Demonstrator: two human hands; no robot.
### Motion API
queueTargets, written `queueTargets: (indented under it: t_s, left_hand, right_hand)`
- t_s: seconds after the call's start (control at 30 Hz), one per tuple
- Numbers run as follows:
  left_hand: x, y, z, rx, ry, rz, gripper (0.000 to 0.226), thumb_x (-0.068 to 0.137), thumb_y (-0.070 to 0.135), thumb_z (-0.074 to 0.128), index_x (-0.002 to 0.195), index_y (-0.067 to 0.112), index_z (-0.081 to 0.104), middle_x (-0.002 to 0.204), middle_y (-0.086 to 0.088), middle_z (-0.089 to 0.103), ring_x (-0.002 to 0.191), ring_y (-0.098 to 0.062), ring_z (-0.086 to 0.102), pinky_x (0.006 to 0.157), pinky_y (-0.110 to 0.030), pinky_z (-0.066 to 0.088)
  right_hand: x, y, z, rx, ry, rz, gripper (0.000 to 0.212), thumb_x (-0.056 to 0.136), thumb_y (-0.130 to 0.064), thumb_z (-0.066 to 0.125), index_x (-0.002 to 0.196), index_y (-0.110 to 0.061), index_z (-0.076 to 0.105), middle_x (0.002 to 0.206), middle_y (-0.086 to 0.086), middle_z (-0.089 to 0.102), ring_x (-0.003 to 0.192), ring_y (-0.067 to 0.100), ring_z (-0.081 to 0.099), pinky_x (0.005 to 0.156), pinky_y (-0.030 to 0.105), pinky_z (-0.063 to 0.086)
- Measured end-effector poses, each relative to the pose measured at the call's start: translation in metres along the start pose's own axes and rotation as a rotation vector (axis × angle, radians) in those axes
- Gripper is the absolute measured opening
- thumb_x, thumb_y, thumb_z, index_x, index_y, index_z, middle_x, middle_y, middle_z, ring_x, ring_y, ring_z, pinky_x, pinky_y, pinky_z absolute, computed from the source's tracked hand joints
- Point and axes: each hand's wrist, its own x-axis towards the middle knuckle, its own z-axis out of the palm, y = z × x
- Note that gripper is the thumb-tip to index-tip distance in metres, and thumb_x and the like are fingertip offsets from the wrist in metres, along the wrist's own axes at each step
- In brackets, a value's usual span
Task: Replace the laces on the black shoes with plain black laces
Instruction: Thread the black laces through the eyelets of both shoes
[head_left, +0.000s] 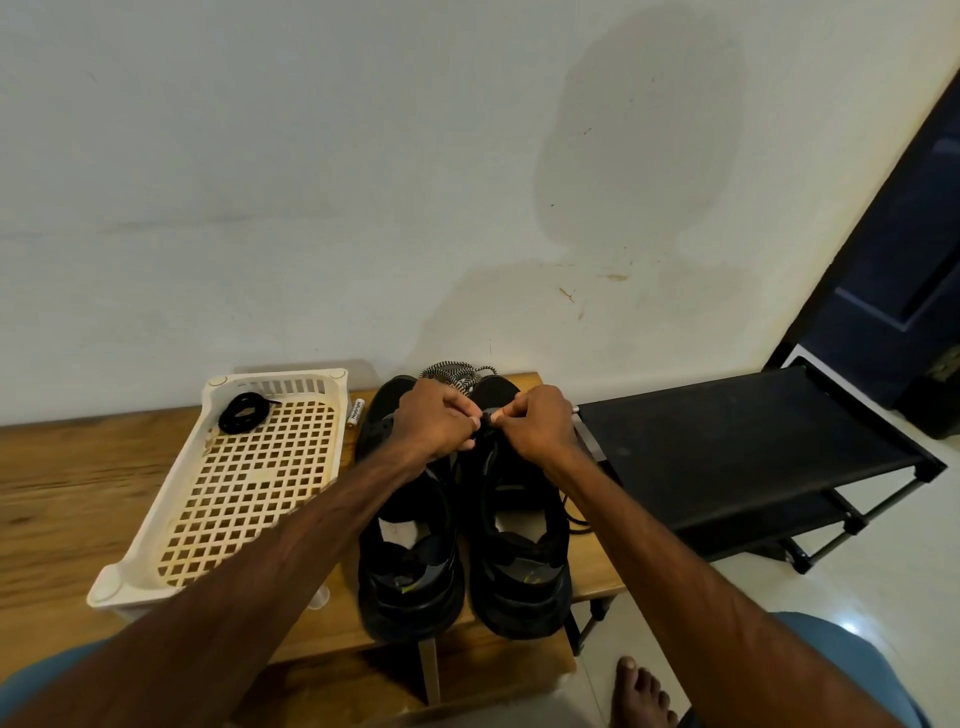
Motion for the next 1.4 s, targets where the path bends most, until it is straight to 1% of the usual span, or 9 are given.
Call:
queueTargets:
  t_s: [0.37, 0.53, 0.67, 0.83, 0.93, 1.03, 1.17, 1.27, 1.4]
  left_hand:
    - [0.007, 0.001, -0.002, 0.113, -0.170, 0.080, 0.008, 0.095, 0.009, 0.069, 0.102, 0.006, 0.065, 0.078, -0.007, 0.068, 0.064, -0.019, 0.070, 0.065, -0.032, 0.064]
    - [0.007, 0.003, -0.002, 0.218, -0.214, 0.166, 0.002, 0.102, 0.011, 0.056, 0.103, 0.008, 0.056, 0.078, -0.006, 0.063, 0.057, -0.015, 0.066, 0.060, -0.030, 0.060]
    - [0.011, 0.005, -0.008, 0.331, 0.004, 0.353, 0.007, 0.101, 0.005, 0.044, 0.101, 0.010, 0.048, 0.089, -0.007, 0.061, 0.077, -0.022, 0.061, 0.071, -0.040, 0.053]
    - [0.030, 0.033, -0.062, -0.805, 0.108, 0.100, 0.018, 0.103, 0.001, 0.032, 0.097, 0.012, 0.044, 0.090, -0.015, 0.073, 0.088, -0.033, 0.075, 0.087, -0.043, 0.059]
    - [0.028, 0.034, -0.067, -1.215, -0.030, 0.046, 0.017, 0.105, 0.003, 0.031, 0.095, 0.012, 0.041, 0.071, -0.004, 0.053, 0.061, -0.018, 0.060, 0.072, -0.037, 0.062]
    - [0.021, 0.028, -0.041, -0.675, -0.038, 0.138, 0.011, 0.105, 0.005, 0.036, 0.103, 0.013, 0.043, 0.071, -0.002, 0.047, 0.054, -0.011, 0.044, 0.050, -0.023, 0.042]
    - [0.014, 0.008, -0.018, 0.331, -0.094, 0.506, 0.013, 0.099, 0.009, 0.053, 0.111, 0.013, 0.057, 0.097, -0.002, 0.067, 0.085, -0.005, 0.063, 0.069, -0.018, 0.049]
    - [0.011, -0.001, -0.013, 0.630, -0.206, 0.446, 0.018, 0.093, 0.013, 0.063, 0.111, 0.011, 0.060, 0.111, -0.007, 0.065, 0.104, -0.023, 0.061, 0.091, -0.039, 0.051]
    - [0.010, 0.004, -0.018, 0.727, -0.119, 0.409, 0.014, 0.095, 0.022, 0.062, 0.099, 0.016, 0.074, 0.100, -0.006, 0.073, 0.093, -0.022, 0.066, 0.087, -0.042, 0.055]
  right_hand:
    - [0.000, 0.002, -0.012, 0.171, -0.142, 0.064, 0.018, 0.089, 0.003, 0.064, 0.097, 0.016, 0.073, 0.115, 0.023, 0.068, 0.124, 0.023, 0.059, 0.101, 0.042, 0.054]
    - [0.003, 0.004, -0.015, 0.131, -0.143, 0.049, 0.018, 0.091, -0.007, 0.069, 0.096, 0.009, 0.076, 0.116, 0.005, 0.071, 0.101, 0.014, 0.068, 0.070, 0.021, 0.053]
    - [0.009, 0.004, -0.016, 0.051, -0.137, 0.042, 0.017, 0.091, -0.008, 0.070, 0.097, 0.006, 0.077, 0.122, 0.017, 0.071, 0.103, 0.029, 0.070, 0.084, 0.038, 0.059]
    - [0.008, 0.005, -0.017, 0.014, -0.167, 0.022, 0.015, 0.091, -0.008, 0.070, 0.096, 0.005, 0.078, 0.123, 0.010, 0.071, 0.102, 0.011, 0.067, 0.056, 0.010, 0.044]
    - [0.008, 0.002, -0.021, 0.057, -0.218, 0.052, 0.024, 0.091, -0.012, 0.071, 0.105, 0.008, 0.075, 0.128, 0.021, 0.067, 0.108, 0.021, 0.068, 0.070, 0.020, 0.056]
    - [0.011, -0.004, -0.026, 0.106, -0.289, 0.137, 0.031, 0.093, -0.017, 0.071, 0.110, 0.009, 0.070, 0.125, 0.025, 0.066, 0.104, 0.031, 0.070, 0.091, 0.039, 0.057]
    - [0.015, -0.004, -0.032, 0.099, -0.304, 0.209, 0.040, 0.096, -0.026, 0.067, 0.121, 0.004, 0.065, 0.125, 0.023, 0.064, 0.112, 0.032, 0.066, 0.100, 0.042, 0.056]
    - [0.013, -0.007, -0.032, 0.146, -0.307, 0.229, 0.040, 0.092, -0.027, 0.069, 0.120, 0.001, 0.066, 0.122, 0.020, 0.067, 0.110, 0.031, 0.068, 0.098, 0.047, 0.057]
    - [0.008, -0.007, -0.025, 0.163, -0.288, 0.199, 0.041, 0.090, -0.036, 0.070, 0.114, -0.002, 0.070, 0.118, 0.015, 0.069, 0.103, 0.028, 0.071, 0.096, 0.046, 0.059]
